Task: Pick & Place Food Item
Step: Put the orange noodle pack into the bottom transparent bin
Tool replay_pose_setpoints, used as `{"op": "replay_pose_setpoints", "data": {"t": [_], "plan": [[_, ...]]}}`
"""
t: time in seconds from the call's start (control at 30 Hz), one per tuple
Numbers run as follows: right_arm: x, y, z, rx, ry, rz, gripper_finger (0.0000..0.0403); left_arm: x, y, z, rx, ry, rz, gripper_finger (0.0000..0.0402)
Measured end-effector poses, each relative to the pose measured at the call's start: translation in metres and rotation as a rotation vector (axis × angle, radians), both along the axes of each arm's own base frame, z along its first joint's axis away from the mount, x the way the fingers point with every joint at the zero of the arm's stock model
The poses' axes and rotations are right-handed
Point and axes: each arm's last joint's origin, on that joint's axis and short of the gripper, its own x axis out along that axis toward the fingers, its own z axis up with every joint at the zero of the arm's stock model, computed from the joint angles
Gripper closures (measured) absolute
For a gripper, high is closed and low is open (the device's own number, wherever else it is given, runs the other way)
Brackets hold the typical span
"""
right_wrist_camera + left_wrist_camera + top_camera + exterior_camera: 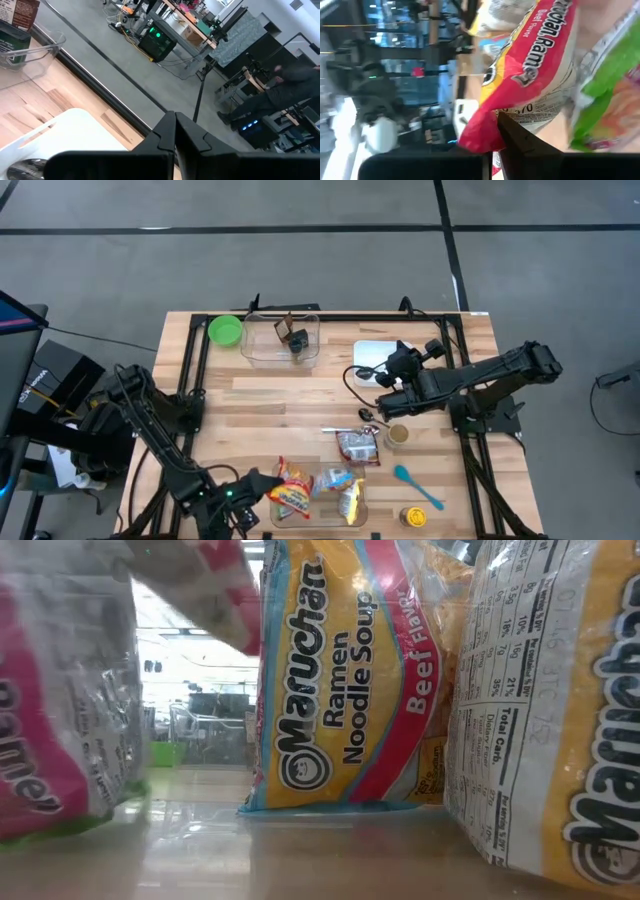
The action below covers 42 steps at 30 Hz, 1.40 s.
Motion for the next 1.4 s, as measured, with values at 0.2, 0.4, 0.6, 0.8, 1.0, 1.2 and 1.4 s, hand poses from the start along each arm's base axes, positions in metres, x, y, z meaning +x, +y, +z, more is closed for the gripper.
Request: {"op": "replay_pose_setpoints", "data": {"t": [0.2, 0.4, 0.6, 0.8, 1.0, 1.2, 1.4], "plan": [[0.000, 0.000, 0.000, 0.000, 0.000, 0.000, 0.0403, 0.008, 0.009, -0.006, -0.099, 0.118, -0.027, 0.0396], [0.000, 0.000, 0.000, 0.000, 0.000, 0.000, 0.0403, 0.020, 0.020, -0.008, -0.128, 0.172, -0.018, 0.0396], [0.000, 0.000, 0.000, 0.000, 0.001, 0.000, 0.0403, 0.031, 0.028, -0.011, -0.210, 0.277, -0.066, 0.0396], [0.000, 0.000, 0.000, 0.000, 0.001, 0.000, 0.0403, 0.034, 0.030, -0.012, -0.238, 0.308, -0.085, 0.0396], [0.000, 0.000, 0.000, -0.001, 0.001, 0.000, 0.0403, 0.034, 0.029, -0.012, -0.255, 0.316, -0.102, 0.0395], [0.000, 0.000, 0.000, 0.000, 0.001, 0.000, 0.0403, 0.034, 0.029, -0.012, -0.259, 0.314, -0.101, 0.0395], [0.000, 0.000, 0.000, -0.001, 0.001, 0.000, 0.0403, 0.035, 0.028, -0.011, -0.289, 0.302, -0.090, 0.0395]]}}
